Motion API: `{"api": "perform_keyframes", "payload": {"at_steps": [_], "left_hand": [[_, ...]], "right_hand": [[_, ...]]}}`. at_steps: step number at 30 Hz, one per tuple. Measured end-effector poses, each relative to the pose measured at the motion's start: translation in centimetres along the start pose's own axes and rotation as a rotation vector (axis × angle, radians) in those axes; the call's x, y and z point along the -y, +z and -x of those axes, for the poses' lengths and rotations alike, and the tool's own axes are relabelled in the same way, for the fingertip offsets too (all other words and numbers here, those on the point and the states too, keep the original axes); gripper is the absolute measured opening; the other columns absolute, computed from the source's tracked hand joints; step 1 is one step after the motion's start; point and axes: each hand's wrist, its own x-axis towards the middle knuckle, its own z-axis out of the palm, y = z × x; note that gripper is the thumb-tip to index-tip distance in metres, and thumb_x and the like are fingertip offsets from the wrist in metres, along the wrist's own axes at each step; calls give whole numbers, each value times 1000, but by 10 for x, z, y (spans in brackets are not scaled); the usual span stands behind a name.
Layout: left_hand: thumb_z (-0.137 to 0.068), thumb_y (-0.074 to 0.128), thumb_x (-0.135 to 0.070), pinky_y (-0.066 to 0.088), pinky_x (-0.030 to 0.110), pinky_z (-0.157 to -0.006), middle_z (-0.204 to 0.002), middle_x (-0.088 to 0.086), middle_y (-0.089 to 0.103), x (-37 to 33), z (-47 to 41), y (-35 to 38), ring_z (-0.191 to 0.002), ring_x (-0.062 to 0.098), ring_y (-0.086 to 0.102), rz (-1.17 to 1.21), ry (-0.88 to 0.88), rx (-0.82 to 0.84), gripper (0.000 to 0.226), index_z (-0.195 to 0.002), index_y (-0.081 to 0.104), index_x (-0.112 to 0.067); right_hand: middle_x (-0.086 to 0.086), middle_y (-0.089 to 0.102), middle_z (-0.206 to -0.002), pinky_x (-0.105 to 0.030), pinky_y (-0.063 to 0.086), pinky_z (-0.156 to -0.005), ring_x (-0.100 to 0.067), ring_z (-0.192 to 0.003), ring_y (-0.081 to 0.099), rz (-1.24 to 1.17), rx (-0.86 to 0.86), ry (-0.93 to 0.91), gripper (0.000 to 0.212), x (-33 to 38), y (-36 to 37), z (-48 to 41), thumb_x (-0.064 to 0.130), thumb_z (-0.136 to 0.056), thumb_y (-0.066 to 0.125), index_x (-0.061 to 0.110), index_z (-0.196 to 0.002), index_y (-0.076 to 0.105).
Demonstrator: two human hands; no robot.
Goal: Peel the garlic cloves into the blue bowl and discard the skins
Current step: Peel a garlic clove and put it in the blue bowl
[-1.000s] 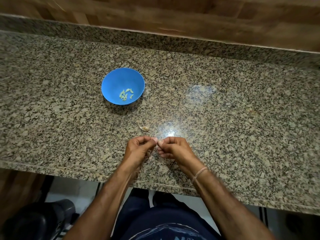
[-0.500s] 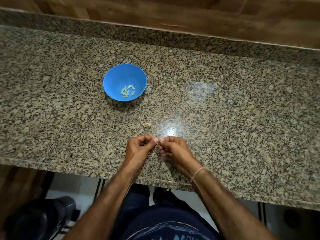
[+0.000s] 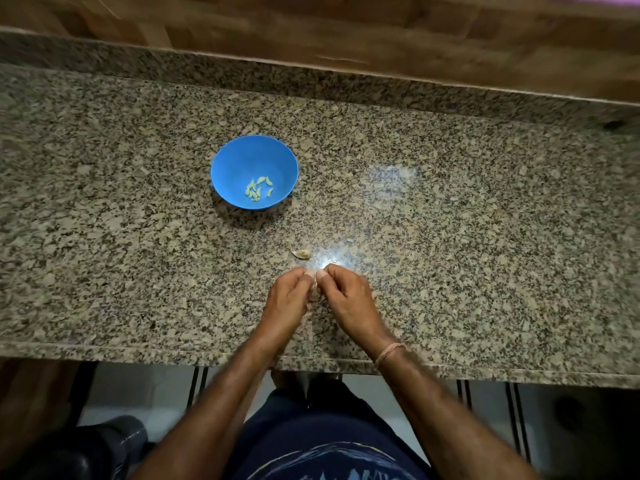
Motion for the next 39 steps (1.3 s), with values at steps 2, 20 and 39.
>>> {"api": "perform_keyframes", "payload": {"at_steps": [2, 20, 39], "left_hand": [[-110, 45, -33, 53, 33, -72, -93, 11, 66, -2, 3, -4, -83, 24, 60, -11, 68, -9, 32, -101, 65, -11], [-109, 51, -31, 37, 25, -56, -77, -1, 55, -3, 2, -17, -64, 9, 46, 119, -114, 61, 28, -90, 63, -15], [-111, 45, -25, 38, 16, -56, -80, 2, 54, -12, -7, -4, -64, 5, 47, -38, -69, -17, 29, -91, 59, -9]], "right_hand": [[9, 46, -66, -18, 35, -53, 1, -55, 37, 10, -35, 2, 39, 1, 5, 1, 26, -108, 54, 26, -69, 48], [8, 44, -65, -22, 32, -59, -3, -60, 36, 274, -144, -172, 34, -13, 19, -3, 26, -107, 53, 19, -74, 47], [4, 53, -68, -24, 41, -57, -10, -61, 45, -176, 58, 216, 31, -6, 13, -12, 27, -107, 55, 17, -78, 59]]}}
